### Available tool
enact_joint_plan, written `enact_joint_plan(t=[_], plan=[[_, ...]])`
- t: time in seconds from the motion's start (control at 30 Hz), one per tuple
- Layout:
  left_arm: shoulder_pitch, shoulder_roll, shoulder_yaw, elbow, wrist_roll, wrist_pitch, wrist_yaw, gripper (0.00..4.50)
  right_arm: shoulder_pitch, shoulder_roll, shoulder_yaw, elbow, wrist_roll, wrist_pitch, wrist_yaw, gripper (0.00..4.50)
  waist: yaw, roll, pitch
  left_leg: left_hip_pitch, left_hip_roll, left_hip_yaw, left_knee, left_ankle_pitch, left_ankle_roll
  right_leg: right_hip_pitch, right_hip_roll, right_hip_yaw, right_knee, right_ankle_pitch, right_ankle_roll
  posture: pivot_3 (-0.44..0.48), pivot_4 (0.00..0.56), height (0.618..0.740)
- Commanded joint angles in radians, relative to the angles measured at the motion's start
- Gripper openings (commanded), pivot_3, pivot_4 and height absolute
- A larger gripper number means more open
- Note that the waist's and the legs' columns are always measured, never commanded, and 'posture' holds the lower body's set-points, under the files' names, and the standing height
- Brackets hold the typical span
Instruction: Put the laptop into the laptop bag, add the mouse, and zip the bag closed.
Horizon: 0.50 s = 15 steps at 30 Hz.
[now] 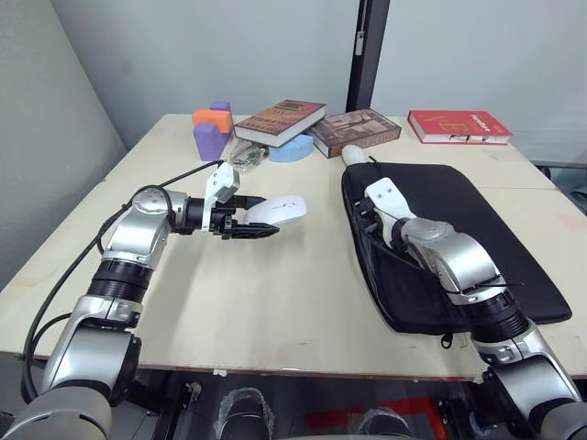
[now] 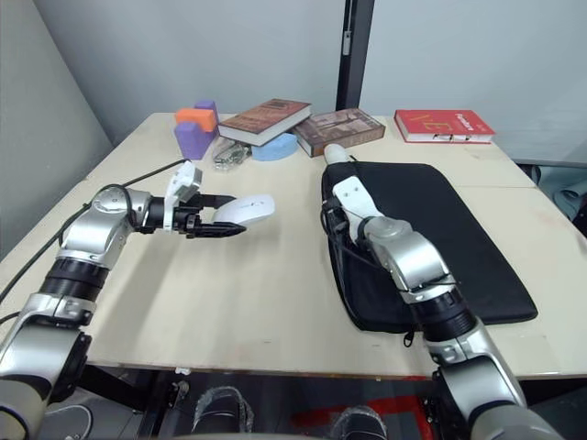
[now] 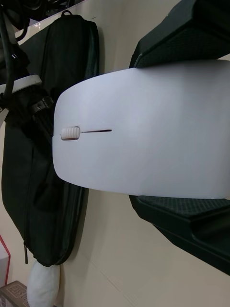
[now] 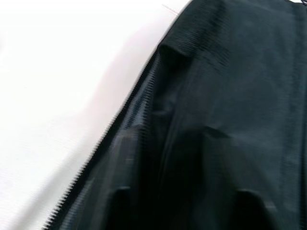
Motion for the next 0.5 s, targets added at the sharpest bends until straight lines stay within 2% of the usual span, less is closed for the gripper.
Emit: enact_joint_plan(t=[0.03, 0.07, 0.27, 0.5], plan=[[-0.019, -0.005, 0.005, -0.004, -0.009, -0.02, 0.002, 2.85, 0.038, -0.005, -0.001, 0.016, -0.027, 0.036, 0.001, 0.29, 0.0, 0.0, 0.0, 0.0, 0.0, 0.0, 0.0, 0.0, 0.0, 0.0, 0.0, 0.0, 0.0, 0.0, 0.0, 0.0, 0.15, 0.707], [-0.017, -0.009, 0.004, -0.005, -0.009, -0.02, 0.004, 2.85, 0.042, -0.006, -0.003, 0.008, -0.027, 0.042, 0.003, 0.01, 0.001, 0.0, 0.0, 0.0, 0.0, 0.0, 0.0, 0.0, 0.0, 0.0, 0.0, 0.0, 0.0, 0.0, 0.0, 0.0, 0.15, 0.707], [-0.023, -0.039, -0.009, 0.021, 0.008, -0.053, 0.022, 2.85, 0.014, 0.022, -0.086, -0.04, 0.01, 0.104, 0.017, 0.01, 0.008, 0.0, 0.0, -0.001, 0.0, 0.0, 0.0, 0.0, 0.0, 0.0, 0.0, 0.0, 0.0, 0.0, 0.0, 0.0, 0.15, 0.707], [-0.04, -0.093, -0.019, 0.047, 0.012, -0.064, 0.036, 2.85, -0.071, -0.049, -0.186, -0.125, 0.081, 0.173, 0.112, 0.01, 0.014, 0.0, 0.0, -0.001, 0.0, -0.001, -0.001, 0.0, 0.0, -0.001, 0.0, -0.001, -0.001, 0.0, 0.001, 0.0, 0.15, 0.707]])
